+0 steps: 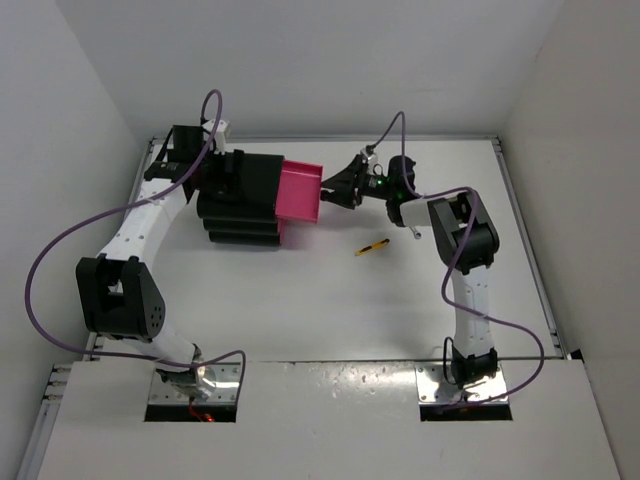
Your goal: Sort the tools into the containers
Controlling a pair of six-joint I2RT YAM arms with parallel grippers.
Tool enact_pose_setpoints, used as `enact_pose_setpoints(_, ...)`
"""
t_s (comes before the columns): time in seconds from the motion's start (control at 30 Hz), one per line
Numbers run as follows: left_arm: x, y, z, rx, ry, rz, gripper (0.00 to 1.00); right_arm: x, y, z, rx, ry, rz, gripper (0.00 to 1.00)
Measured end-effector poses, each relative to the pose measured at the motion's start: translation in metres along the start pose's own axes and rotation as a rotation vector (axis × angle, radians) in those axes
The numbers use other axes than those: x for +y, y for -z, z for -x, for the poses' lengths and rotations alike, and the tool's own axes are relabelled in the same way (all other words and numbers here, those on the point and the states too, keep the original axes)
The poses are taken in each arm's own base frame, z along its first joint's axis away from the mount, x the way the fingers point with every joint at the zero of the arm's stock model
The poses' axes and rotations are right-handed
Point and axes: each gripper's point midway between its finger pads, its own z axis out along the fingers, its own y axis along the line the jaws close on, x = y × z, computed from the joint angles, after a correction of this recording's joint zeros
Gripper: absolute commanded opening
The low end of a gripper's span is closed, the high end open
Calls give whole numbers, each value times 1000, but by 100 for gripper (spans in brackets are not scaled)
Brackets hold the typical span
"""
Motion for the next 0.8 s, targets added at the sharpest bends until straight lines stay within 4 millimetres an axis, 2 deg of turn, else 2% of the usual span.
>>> enact_pose_setpoints(0.17,-1,0,0,0,0,-6,100,-1,7,-5,41,70,-26,76)
enact_pose_setpoints(0.27,-4,1,1,-2,0,-24,100,5,21,-3,70,176,-77,76)
enact_pose_setpoints(0.33,-6,3,2,-1,3,-43,100,11,36,11,70,299,-138,76)
enact_pose_setpoints(0.4,-9,6,4,4,4,-62,100,20,56,33,64,477,-217,75)
enact_pose_setpoints(0.47,-10,14,21,-24,2,-74,100,29,82,52,65,675,-306,71)
enact_pose_setpoints(0.57,-14,33,59,-101,-8,-98,100,34,129,59,130,965,-433,65)
enact_pose_setpoints(0.63,-15,49,85,-164,-15,-113,100,30,154,54,216,1133,-496,60)
enact_pose_setpoints(0.7,-17,63,105,-214,-22,-132,100,20,172,40,338,1275,-525,58)
enact_pose_setpoints(0.8,-24,75,117,-248,-31,-171,100,-5,190,15,534,1396,-508,58)
